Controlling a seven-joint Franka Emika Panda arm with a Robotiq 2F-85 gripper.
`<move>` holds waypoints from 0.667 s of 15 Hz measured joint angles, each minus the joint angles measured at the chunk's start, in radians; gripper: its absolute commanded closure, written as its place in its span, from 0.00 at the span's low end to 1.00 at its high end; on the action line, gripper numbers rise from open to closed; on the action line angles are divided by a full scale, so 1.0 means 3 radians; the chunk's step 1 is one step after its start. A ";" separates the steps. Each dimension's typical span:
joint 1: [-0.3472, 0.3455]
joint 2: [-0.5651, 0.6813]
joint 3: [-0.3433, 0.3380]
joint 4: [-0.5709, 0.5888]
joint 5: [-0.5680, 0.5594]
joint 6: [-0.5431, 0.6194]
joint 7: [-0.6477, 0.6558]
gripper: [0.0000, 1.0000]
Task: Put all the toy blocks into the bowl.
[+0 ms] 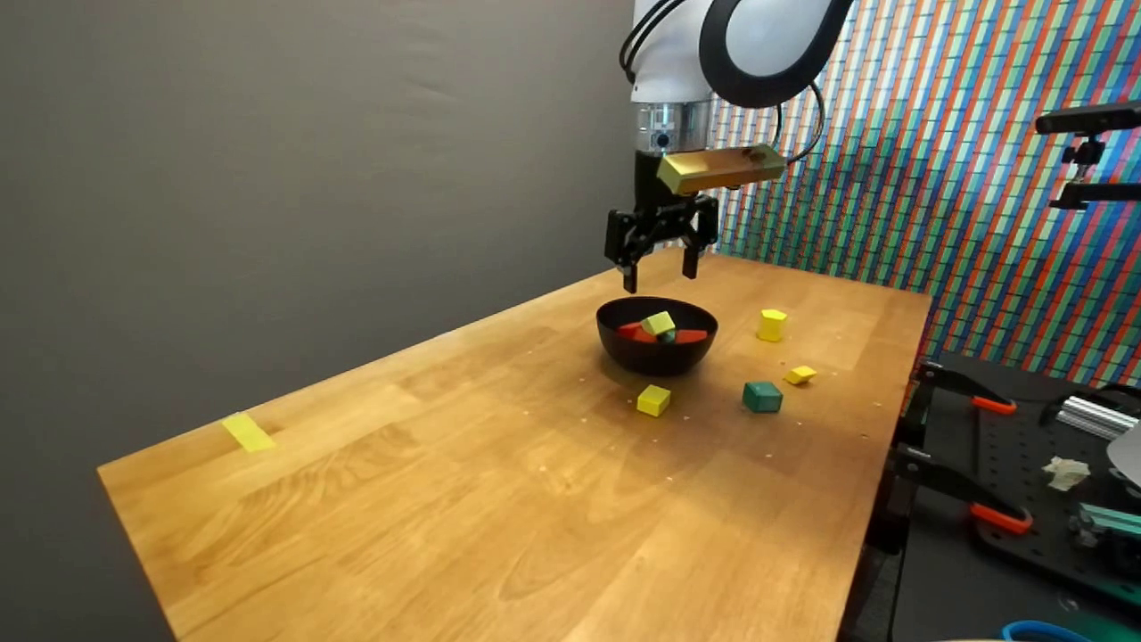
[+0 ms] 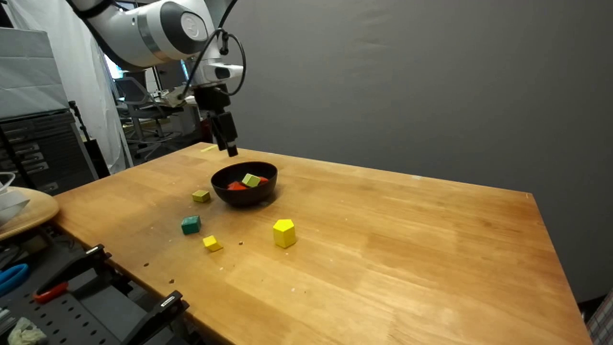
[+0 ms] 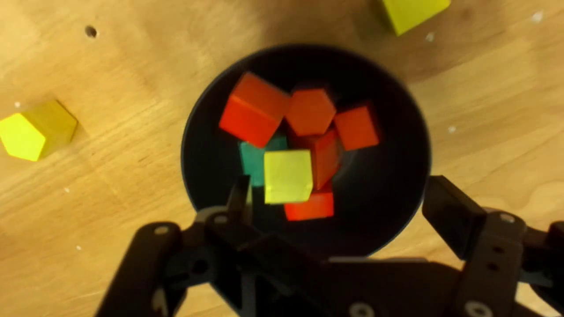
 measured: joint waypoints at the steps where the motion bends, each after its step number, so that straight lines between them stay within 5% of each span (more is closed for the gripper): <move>1: -0.0001 -0.0084 0.0106 -0.0063 0.0134 -0.0090 -0.0067 0.00; 5: -0.0005 -0.0176 0.0435 -0.0283 0.0634 -0.0115 -0.0225 0.00; 10: -0.0013 0.0223 0.0542 -0.0384 0.0891 0.0400 -0.0680 0.03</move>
